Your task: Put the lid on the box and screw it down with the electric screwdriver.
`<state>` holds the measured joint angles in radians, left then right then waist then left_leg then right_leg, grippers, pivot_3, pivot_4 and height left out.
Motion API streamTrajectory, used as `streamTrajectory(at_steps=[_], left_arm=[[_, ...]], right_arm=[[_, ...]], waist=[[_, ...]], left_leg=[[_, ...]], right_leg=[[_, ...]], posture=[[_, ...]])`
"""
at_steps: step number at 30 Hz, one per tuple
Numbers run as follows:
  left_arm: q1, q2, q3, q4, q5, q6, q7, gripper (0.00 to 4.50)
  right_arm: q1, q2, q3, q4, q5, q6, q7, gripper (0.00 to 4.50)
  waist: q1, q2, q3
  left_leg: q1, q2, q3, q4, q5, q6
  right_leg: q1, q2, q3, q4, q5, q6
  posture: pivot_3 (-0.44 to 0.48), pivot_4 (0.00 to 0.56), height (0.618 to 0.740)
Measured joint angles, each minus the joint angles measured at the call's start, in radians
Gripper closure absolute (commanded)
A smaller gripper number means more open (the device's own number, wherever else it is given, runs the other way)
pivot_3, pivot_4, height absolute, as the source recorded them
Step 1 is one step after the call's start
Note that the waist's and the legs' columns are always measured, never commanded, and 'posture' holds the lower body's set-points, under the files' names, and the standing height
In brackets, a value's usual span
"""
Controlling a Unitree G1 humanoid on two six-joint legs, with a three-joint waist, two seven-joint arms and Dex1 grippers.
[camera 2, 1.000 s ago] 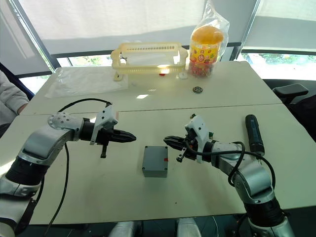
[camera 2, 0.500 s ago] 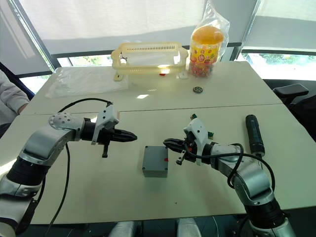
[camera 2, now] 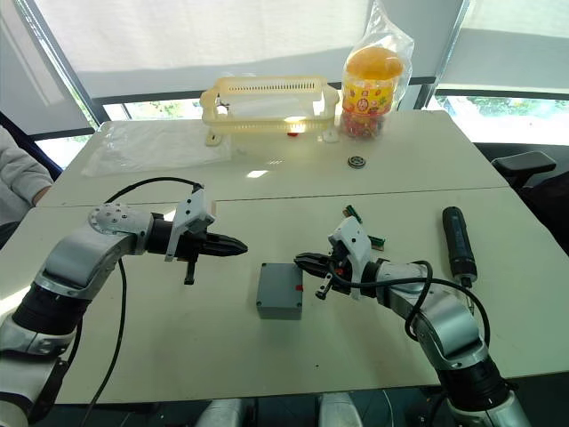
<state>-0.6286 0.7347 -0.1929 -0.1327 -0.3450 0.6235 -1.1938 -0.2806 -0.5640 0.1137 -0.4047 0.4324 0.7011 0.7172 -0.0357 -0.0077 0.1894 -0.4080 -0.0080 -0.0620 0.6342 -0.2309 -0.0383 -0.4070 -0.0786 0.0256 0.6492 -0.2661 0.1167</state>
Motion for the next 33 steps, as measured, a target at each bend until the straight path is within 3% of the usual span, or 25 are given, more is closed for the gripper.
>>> streamTrajectory(at_steps=[6,9,14,21,25,28,30,33], left_arm=[[0.003,0.0,0.0,0.0,0.0,0.0,0.003,4.5],[0.006,-0.001,0.0,0.002,0.001,-0.002,0.003,4.5],[0.006,-0.001,0.0,0.013,0.001,-0.005,-0.002,4.5],[-0.005,-0.023,0.0,0.04,-0.003,-0.024,-0.023,4.5],[-0.06,-0.049,0.0,0.057,-0.017,-0.044,-0.053,4.5],[-0.111,-0.067,0.001,0.058,-0.037,-0.047,-0.079,4.5],[-0.126,-0.081,0.0,0.048,-0.044,-0.055,-0.093,4.5],[-0.13,-0.102,-0.026,0.03,-0.047,-0.071,-0.113,4.5]], right_arm=[[-0.005,0.0,0.005,0.017,-0.018,-0.025,0.016,4.44],[-0.007,0.0,0.011,0.019,-0.025,-0.028,0.02,3.52],[-0.007,-0.003,0.011,0.024,-0.026,-0.027,0.027,0.99],[-0.022,-0.029,-0.067,-0.038,0.064,0.053,0.035,0.99],[-0.077,-0.116,-0.295,-0.099,0.277,0.251,0.006,0.99],[-0.145,-0.24,-0.507,-0.075,0.437,0.42,-0.035,0.14],[-0.171,-0.345,-0.607,-0.021,0.48,0.501,-0.046,0.06],[-0.172,-0.58,-0.581,0.155,0.435,0.595,-0.034,0.06]], waist=[[0.0,0.0,0.0],[0.0,0.0,0.0],[0.0,0.0,0.0],[0.003,0.0,0.0],[0.022,0.0,0.0],[0.029,0.0,0.0],[0.026,0.0,0.0],[0.023,0.0,0.0]], left_leg=[[0.0,0.0,0.0,0.0,0.0,0.0],[0.0,0.0,0.0,0.0,0.0,0.0],[0.0,0.0,0.0,0.0,0.0,0.0],[0.0,0.0,0.0,0.0,0.0,0.0],[0.0,0.0,0.0,0.001,0.0,0.0],[0.0,-0.001,0.0,0.002,0.0,0.0],[0.0,0.0,0.0,0.001,0.0,0.0],[0.0,-0.001,0.002,0.001,0.0,0.0]], right_leg=[[0.0,0.0,0.0,0.0,0.0,0.0],[0.0,0.0,0.0,0.0,0.0,0.0],[0.0,0.0,0.0,0.0,0.0,0.0],[0.0,0.0,0.0,0.0,0.0,0.0],[0.001,0.0,0.0,0.0,0.0,0.0],[0.002,-0.001,0.0,-0.001,0.0,0.0],[0.002,-0.001,-0.001,-0.002,0.0,0.0],[0.002,-0.001,0.0,-0.002,0.0,-0.001]], posture=[[0.0,0.15,0.74],[0.0,0.15,0.74],[0.0,0.15,0.74],[0.0,0.15,0.74],[0.0,0.15,0.74],[0.0,0.15,0.74],[0.0,0.15,0.74],[0.0,0.15,0.74]])
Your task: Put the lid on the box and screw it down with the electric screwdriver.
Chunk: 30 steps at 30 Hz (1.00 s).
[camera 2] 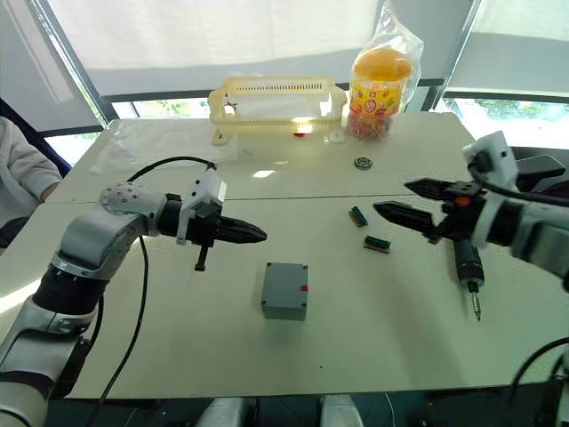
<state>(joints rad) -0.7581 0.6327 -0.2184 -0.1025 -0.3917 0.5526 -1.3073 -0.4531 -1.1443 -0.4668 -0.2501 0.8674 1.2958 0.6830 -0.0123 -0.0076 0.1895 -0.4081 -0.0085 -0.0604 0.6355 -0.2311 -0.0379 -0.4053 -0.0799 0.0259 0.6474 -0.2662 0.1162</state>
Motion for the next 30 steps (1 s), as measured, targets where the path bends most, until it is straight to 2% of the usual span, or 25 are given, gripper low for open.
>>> streamTrajectory(at_steps=[3,4,6,9,10,12,17,21,28,30], left_arm=[[0.001,-0.013,-0.031,-0.026,0.005,-0.022,-0.008,4.5],[0.002,-0.017,-0.041,-0.025,0.013,-0.033,-0.006,4.5],[0.004,-0.028,-0.046,-0.026,0.018,-0.043,0.0,4.5],[0.021,-0.034,-0.061,-0.036,0.027,-0.053,0.006,4.5],[0.023,-0.036,-0.068,-0.039,0.029,-0.055,0.008,4.5],[0.046,-0.039,-0.075,-0.063,0.031,-0.055,0.02,4.5],[0.093,-0.03,-0.071,-0.136,0.023,-0.019,0.058,4.5],[0.127,-0.012,-0.065,-0.176,0.009,0.011,0.087,4.5],[0.14,-0.002,-0.043,-0.209,0.003,0.05,0.132,4.5],[0.143,0.004,-0.04,-0.223,-0.005,0.058,0.141,4.5]], right_arm=[[-0.035,-0.164,0.106,0.207,-0.058,0.097,0.038,0.06],[-0.056,-0.214,0.199,0.278,-0.081,0.12,0.074,0.06],[-0.104,-0.23,0.344,0.374,-0.13,0.126,0.128,0.06],[-0.268,-0.189,0.57,0.554,-0.243,0.122,0.186,0.06],[-0.29,-0.181,0.599,0.582,-0.268,0.117,0.194,0.06],[-0.409,-0.137,0.732,0.717,-0.367,0.085,0.245,0.06],[-0.556,-0.073,0.94,0.928,-0.556,-0.014,0.396,0.06],[-0.617,-0.014,1.012,1.061,-0.673,-0.087,0.482,0.06],[-0.659,0.102,1.037,1.252,-0.829,-0.207,0.549,0.06],[-0.66,0.128,1.039,1.293,-0.865,-0.239,0.558,0.58]], waist=[[-0.005,0.0,0.0],[-0.009,0.0,0.0],[-0.014,0.0,0.0],[-0.025,0.002,0.0],[-0.025,0.002,0.0],[-0.03,0.002,0.001],[-0.03,0.002,0.001],[-0.03,0.002,0.001],[-0.03,0.002,0.001],[-0.03,0.002,0.001]], left_leg=[[0.001,0.0,0.001,-0.001,0.0,0.0],[0.001,0.001,0.002,-0.002,0.0,0.0],[0.001,0.002,0.002,-0.002,0.0,0.0],[0.0,0.001,0.002,-0.002,0.0,0.0],[0.0,0.001,0.002,-0.002,0.0,0.0],[-0.001,0.001,0.002,-0.002,0.0,0.0],[-0.001,0.0,0.002,-0.003,0.0,0.0],[-0.001,0.0,0.002,-0.003,0.0,0.0],[-0.001,0.0,0.002,-0.003,0.0,0.0],[-0.001,0.0,0.002,-0.003,0.0,0.0]], right_leg=[[0.0,0.0,0.001,-0.001,-0.001,-0.002],[-0.001,0.001,0.001,0.0,-0.001,-0.002],[-0.001,0.001,0.001,-0.001,-0.001,-0.002],[-0.003,0.001,0.001,-0.001,-0.001,-0.001],[-0.003,0.001,0.001,-0.001,-0.001,-0.001],[-0.004,0.001,0.001,-0.001,-0.001,-0.001],[-0.004,0.001,0.001,0.0,-0.001,-0.001],[-0.004,0.001,0.001,0.0,-0.001,-0.001],[-0.004,0.001,0.001,0.0,-0.001,0.0],[-0.004,0.0,0.001,0.001,-0.001,0.0]], posture=[[0.0,0.15,0.74],[0.0,0.15,0.74],[0.0,0.15,0.74],[0.0,0.15,0.74],[0.0,0.15,0.74],[0.0,0.15,0.74],[0.0,0.15,0.74],[0.0,0.15,0.74],[0.0,0.15,0.74],[0.0,0.15,0.74]])
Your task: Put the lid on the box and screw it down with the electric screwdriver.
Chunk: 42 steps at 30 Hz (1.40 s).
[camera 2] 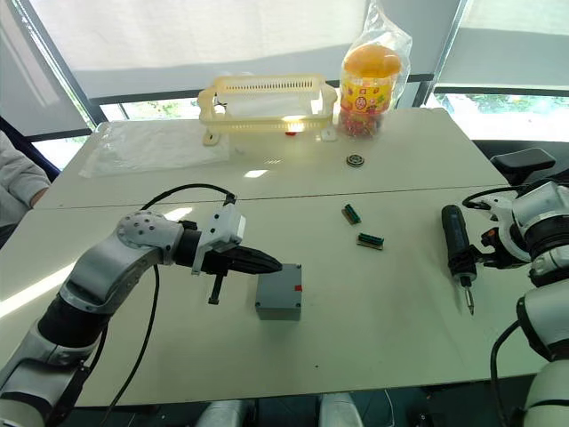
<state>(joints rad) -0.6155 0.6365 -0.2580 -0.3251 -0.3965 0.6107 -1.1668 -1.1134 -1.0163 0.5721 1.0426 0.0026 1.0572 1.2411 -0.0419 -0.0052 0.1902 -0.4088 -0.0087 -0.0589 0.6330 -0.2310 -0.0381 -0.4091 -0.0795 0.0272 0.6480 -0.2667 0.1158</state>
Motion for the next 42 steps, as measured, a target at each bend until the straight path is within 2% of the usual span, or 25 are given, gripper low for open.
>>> streamTrajectory(at_steps=[1,4,5,11,16,18,20,21,22,23,24,26,28,30,33,38,42], left_arm=[[0.004,0.006,0.0,-0.006,-0.005,0.006,0.004,4.5],[0.018,0.021,0.003,-0.013,-0.009,0.02,0.015,4.5],[0.022,0.027,0.005,-0.013,-0.01,0.023,0.018,4.5],[0.02,0.034,0.006,-0.011,-0.018,0.03,0.016,4.5],[-0.023,0.056,0.004,0.06,-0.008,-0.004,-0.031,4.5],[-0.033,0.057,-0.005,0.092,-0.006,-0.017,-0.059,4.5],[-0.043,0.055,-0.013,0.136,-0.003,-0.037,-0.09,4.5],[-0.052,0.052,-0.019,0.173,0.006,-0.049,-0.102,4.5],[-0.058,0.048,-0.025,0.191,0.014,-0.052,-0.105,4.5],[-0.068,0.037,-0.037,0.209,0.019,-0.057,-0.113,4.5],[-0.074,0.024,-0.05,0.225,0.024,-0.066,-0.124,4.5],[-0.087,0.008,-0.079,0.246,0.038,-0.08,-0.143,4.5],[-0.095,-0.01,-0.093,0.271,0.051,-0.096,-0.158,4.5],[-0.097,-0.004,-0.103,0.308,0.074,-0.113,-0.17,4.5],[-0.098,0.007,-0.125,0.347,0.126,-0.163,-0.187,4.5],[-0.097,-0.002,-0.123,0.347,0.154,-0.185,-0.181,4.5],[-0.095,-0.024,-0.124,0.343,0.17,-0.19,-0.168,4.5]], right_arm=[[-0.003,0.013,0.0,0.018,-0.016,-0.019,0.006,0.89],[-0.008,0.027,-0.005,0.06,-0.066,-0.068,0.005,2.39],[-0.011,0.036,-0.009,0.068,-0.079,-0.088,0.004,2.65],[-0.016,0.055,-0.088,0.112,-0.114,-0.08,-0.027,2.68],[-0.012,0.022,-0.4,0.088,-0.006,0.096,-0.26,2.68],[0.058,-0.021,-0.571,-0.094,0.033,0.184,-0.347,2.68],[0.224,-0.013,-0.804,-0.439,0.045,0.259,-0.445,2.68],[0.298,0.055,-0.949,-0.661,0.044,0.296,-0.507,2.68],[0.323,0.111,-1.02,-0.772,0.049,0.301,-0.532,2.68],[0.361,0.219,-1.124,-0.934,0.059,0.307,-0.574,2.68],[0.392,0.375,-1.237,-1.152,0.094,0.29,-0.613,2.68],[0.413,0.622,-1.333,-1.435,0.179,0.258,-0.659,2.68],[0.448,0.786,-1.339,-1.628,0.267,0.215,-0.686,2.68],[0.533,0.895,-1.304,-1.754,0.347,0.167,-0.682,2.68],[0.714,1.009,-1.141,-1.833,0.409,0.073,-0.687,2.68],[0.879,1.021,-0.926,-1.832,0.411,-0.133,-0.69,2.68],[0.951,0.991,-0.775,-1.772,0.379,-0.297,-0.678,2.68]], waist=[[0.0,0.0,0.0],[0.001,0.0,0.0],[0.0,-0.001,-0.001],[0.001,-0.003,-0.001],[0.002,0.002,0.0],[0.004,0.005,0.001],[0.009,0.006,0.001],[0.006,0.006,0.0],[0.0,0.006,0.0],[-0.005,0.006,0.0],[-0.008,0.006,-0.001],[-0.009,0.008,-0.001],[0.001,0.009,-0.001],[0.012,0.008,-0.001],[0.021,0.007,-0.001],[0.028,0.007,-0.001],[0.02,0.007,-0.002]], left_leg=[[0.0,0.0,0.0,0.0,0.0,0.0],[0.0,0.0,0.0,0.0,0.0,0.0],[0.001,0.0,0.0,0.001,0.0,0.0],[0.001,0.0,-0.001,0.003,0.0,0.0],[0.0,-0.001,-0.001,0.001,0.0,0.0],[-0.001,-0.001,-0.001,-0.001,0.0,0.0],[-0.001,-0.001,-0.002,-0.002,0.0,0.0],[0.0,0.0,-0.002,-0.003,0.0,0.0],[0.0,0.001,-0.002,-0.001,0.0,0.0],[0.001,0.001,-0.002,-0.001,0.0,0.0],[0.001,0.002,-0.002,-0.001,0.0,0.0],[0.002,0.002,-0.003,-0.002,0.0,0.0],[0.001,0.002,-0.004,-0.001,0.0,-0.001],[0.001,0.002,-0.005,0.0,0.0,-0.001],[0.0,-0.001,-0.003,0.002,0.0,-0.001],[0.0,-0.002,-0.003,0.003,0.0,-0.001],[0.002,-0.001,-0.003,0.002,0.0,-0.001]], right_leg=[[0.0,0.0,0.0,0.0,0.0,0.0],[0.001,0.0,0.0,0.0,0.0,0.0],[0.001,0.0,0.0,0.0,0.0,0.0],[0.004,0.0,-0.001,0.0,0.0,0.0],[0.002,-0.001,-0.001,0.0,0.0,0.0],[0.0,-0.001,0.0,0.0,0.0,0.0],[-0.001,0.0,-0.001,0.001,-0.001,0.001],[-0.001,0.001,-0.001,0.002,-0.001,0.001],[-0.001,0.002,-0.001,0.003,-0.001,0.001],[-0.001,0.002,0.0,0.004,-0.001,0.001],[-0.001,0.003,0.001,0.006,-0.001,0.001],[-0.003,0.004,0.001,0.008,-0.001,0.001],[-0.002,0.004,0.0,0.008,-0.001,0.001],[0.0,0.004,-0.001,0.006,-0.001,0.001],[0.0,0.0,0.0,0.005,-0.001,0.001],[0.002,0.0,0.0,0.005,-0.001,0.001],[0.002,0.001,0.0,0.006,-0.001,0.001]], posture=[[0.0,0.15,0.74],[0.0,0.15,0.74],[0.0,0.15,0.74],[0.0,0.15,0.74],[0.0,0.15,0.74],[0.0,0.15,0.74],[0.0,0.15,0.74],[0.0,0.15,0.74],[0.0,0.15,0.74],[0.0,0.15,0.74],[0.0,0.15,0.74],[0.0,0.15,0.74],[0.0,0.15,0.74],[0.0,0.15,0.74],[0.0,0.15,0.74],[0.0,0.15,0.74],[0.0,0.15,0.74]])
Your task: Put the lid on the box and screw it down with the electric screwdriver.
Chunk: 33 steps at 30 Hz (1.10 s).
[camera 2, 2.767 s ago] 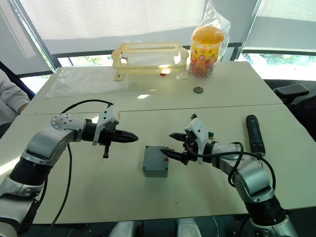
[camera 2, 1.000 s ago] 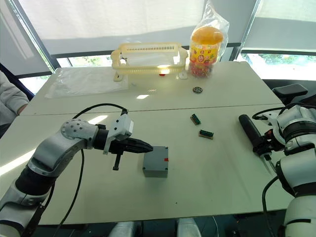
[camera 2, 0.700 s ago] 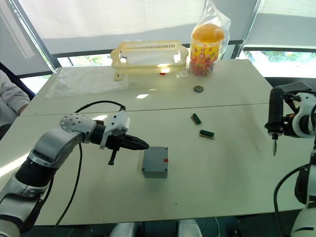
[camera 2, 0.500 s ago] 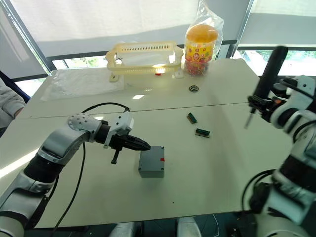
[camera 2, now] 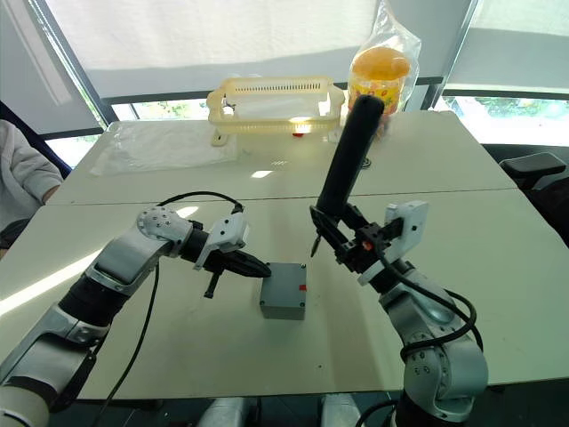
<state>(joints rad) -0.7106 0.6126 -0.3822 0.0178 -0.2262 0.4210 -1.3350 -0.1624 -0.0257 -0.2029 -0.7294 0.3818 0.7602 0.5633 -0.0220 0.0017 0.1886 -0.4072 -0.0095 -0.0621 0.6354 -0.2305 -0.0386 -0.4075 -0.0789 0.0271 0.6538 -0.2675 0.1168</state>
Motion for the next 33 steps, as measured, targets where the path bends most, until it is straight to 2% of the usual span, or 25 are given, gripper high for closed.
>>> streamTrajectory(at_steps=[4,13,33], left_arm=[[0.008,-0.007,0.0,-0.006,0.003,-0.012,0.008,4.5],[0.023,-0.007,-0.001,-0.039,0.014,-0.005,0.015,4.5],[0.026,-0.008,0.0,-0.037,0.018,-0.015,0.013,4.5]], right_arm=[[0.013,-0.034,0.064,0.077,-0.016,-0.115,-0.006,2.68],[0.038,-0.091,0.112,0.139,-0.015,-0.243,-0.027,2.68],[0.067,-0.147,0.16,0.146,0.028,-0.28,-0.088,2.68]], waist=[[0.001,0.0,0.0],[0.003,0.0,0.0],[0.004,-0.001,-0.001]], left_leg=[[0.0,0.0,0.0,-0.001,0.0,0.0],[0.0,0.0,0.0,-0.001,0.0,0.0],[0.0,0.0,-0.001,-0.001,0.0,0.0]], right_leg=[[0.0,0.0,0.0,0.0,0.0,0.0],[0.0,0.0,0.0,0.0,0.0,0.0],[0.001,0.0,0.0,0.0,0.0,0.0]], posture=[[0.0,0.15,0.74],[0.0,0.15,0.74],[0.0,0.15,0.74]])
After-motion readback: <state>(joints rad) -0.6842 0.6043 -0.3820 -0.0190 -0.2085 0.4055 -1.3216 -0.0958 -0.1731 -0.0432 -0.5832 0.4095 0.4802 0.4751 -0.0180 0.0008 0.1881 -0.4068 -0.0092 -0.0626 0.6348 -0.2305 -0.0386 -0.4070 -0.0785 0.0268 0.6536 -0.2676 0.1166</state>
